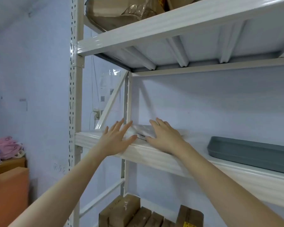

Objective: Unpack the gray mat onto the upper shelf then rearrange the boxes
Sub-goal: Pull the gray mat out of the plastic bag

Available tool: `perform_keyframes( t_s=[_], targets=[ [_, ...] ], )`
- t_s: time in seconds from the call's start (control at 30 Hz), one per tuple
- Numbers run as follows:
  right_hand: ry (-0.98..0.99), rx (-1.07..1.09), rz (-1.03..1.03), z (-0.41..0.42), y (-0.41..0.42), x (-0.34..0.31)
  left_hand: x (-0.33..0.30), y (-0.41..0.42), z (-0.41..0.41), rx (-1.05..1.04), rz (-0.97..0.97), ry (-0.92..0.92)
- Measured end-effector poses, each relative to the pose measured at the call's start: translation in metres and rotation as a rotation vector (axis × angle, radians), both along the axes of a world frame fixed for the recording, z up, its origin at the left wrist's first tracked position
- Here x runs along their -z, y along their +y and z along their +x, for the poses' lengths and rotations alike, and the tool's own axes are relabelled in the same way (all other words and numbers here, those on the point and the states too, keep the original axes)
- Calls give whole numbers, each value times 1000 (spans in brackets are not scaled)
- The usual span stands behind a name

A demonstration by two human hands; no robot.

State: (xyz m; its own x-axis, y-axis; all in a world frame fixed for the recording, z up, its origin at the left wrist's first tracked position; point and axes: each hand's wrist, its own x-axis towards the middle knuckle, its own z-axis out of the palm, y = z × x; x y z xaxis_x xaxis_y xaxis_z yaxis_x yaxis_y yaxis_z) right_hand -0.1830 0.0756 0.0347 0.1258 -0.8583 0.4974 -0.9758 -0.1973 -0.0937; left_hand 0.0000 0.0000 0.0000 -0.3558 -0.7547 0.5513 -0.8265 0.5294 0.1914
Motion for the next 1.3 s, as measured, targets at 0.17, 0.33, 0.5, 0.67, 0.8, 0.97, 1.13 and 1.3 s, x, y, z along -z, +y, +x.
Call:
perform_keyframes(
  t_s=[0.17, 0.33, 0.5, 0.67, 0.8, 0.97, 1.13, 1.3],
  targets=[
    [55, 122, 101, 19, -25, -5, -5, -17, 1, 67, -74, -30],
    [51, 160, 58, 15, -15, -6, 0, -6, -4, 132, -185, 35],
    [-113, 71, -211, 5, 19, -7, 5, 30, -7, 153, -249, 29],
    [-274, -93, -408, -19, 75, -9, -5, 91, -27, 197, -286, 205],
    [-493, -233, -426, -39, 131, -16, -8, 137, -41, 201, -321, 334],
    [-687, -347, -337, -64, 202, -12, -5, 200, -57, 143, -499, 460],
    [-753, -393, -242, -84, 255, 5, -7, 261, -61, 176, -468, 544],
    [-753, -480, -36, -107, 294, 39, 8, 302, -71, 252, -274, 433]
  ],
)
